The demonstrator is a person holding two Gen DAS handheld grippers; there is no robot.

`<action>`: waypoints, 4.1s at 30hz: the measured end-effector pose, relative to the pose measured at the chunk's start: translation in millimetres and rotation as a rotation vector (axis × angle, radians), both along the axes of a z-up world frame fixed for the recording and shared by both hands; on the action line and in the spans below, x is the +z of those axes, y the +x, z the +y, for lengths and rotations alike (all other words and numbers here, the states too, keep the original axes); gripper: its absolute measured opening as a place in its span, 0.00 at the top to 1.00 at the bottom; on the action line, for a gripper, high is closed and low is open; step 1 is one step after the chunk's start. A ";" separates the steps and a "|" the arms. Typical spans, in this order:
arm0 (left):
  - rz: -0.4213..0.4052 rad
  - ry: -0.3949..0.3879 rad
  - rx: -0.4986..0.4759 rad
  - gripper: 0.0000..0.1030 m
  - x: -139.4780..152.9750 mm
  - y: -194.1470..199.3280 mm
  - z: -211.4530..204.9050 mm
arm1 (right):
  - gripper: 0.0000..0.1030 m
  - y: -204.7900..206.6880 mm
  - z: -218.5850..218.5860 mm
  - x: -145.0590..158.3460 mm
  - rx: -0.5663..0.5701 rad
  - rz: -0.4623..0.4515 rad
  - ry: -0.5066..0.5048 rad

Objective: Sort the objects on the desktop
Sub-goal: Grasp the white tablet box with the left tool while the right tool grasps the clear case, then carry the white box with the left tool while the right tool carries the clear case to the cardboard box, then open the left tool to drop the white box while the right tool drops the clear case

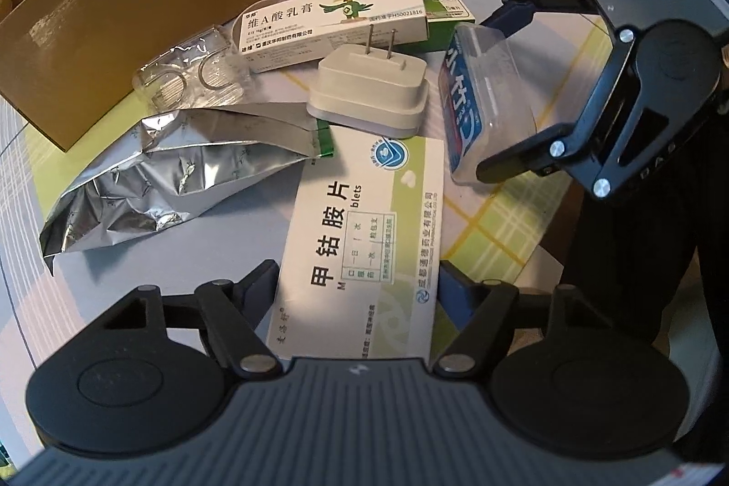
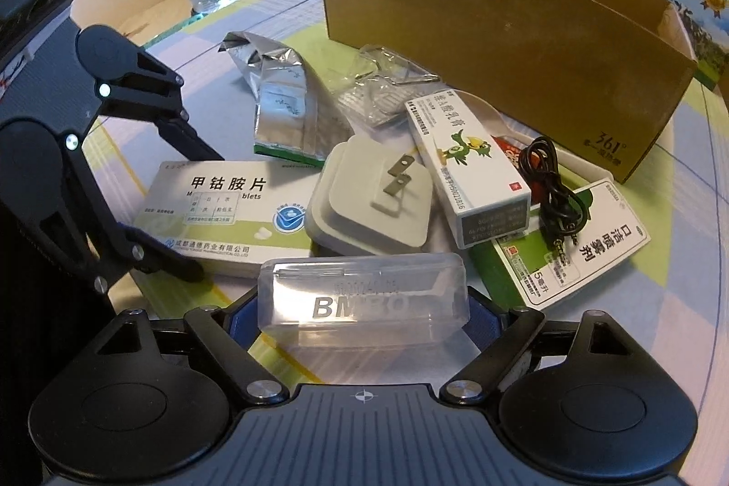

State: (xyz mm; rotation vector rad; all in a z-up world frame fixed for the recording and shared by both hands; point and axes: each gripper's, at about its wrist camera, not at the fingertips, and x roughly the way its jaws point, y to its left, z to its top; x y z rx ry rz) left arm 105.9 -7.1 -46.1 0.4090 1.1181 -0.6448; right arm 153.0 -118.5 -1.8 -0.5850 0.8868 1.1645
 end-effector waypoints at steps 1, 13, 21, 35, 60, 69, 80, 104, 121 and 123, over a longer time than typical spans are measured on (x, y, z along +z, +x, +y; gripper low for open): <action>-0.003 0.005 -0.003 0.32 -1.5 0.6 -1.5 | 0.18 0.4 -0.2 -0.8 -0.003 0.005 -0.001; -0.010 0.017 -0.005 0.34 -2.6 -8.4 -9.2 | 0.20 2.2 -13.0 13.7 -0.117 0.037 0.028; -0.022 0.021 0.035 0.34 11.9 -25.6 -7.2 | 0.20 0.5 -32.0 23.1 -0.184 0.053 0.067; -0.122 -0.026 0.132 0.34 69.6 -40.4 -3.9 | 0.20 1.3 -52.0 78.2 -0.233 -0.008 0.158; -0.285 -0.081 0.449 0.34 161.6 104.0 18.7 | 0.20 126.0 47.4 152.0 -0.290 -0.152 0.255; -0.287 -0.113 0.558 0.34 150.6 178.4 39.2 | 0.20 185.3 90.6 134.1 -0.350 -0.130 0.245; -0.270 -0.139 0.626 0.34 118.3 228.4 44.5 | 0.20 208.4 114.5 95.2 -0.350 -0.090 0.181; -0.268 -0.113 0.709 0.40 91.5 227.8 48.1 | 0.15 212.5 112.6 79.8 -0.362 -0.044 0.189; -0.303 -0.126 0.763 0.31 115.6 177.3 63.6 | 0.08 183.1 62.7 115.5 -0.402 -0.071 0.233; -0.308 -0.127 0.764 0.31 119.6 167.9 62.9 | 0.07 176.2 54.6 118.9 -0.407 -0.071 0.233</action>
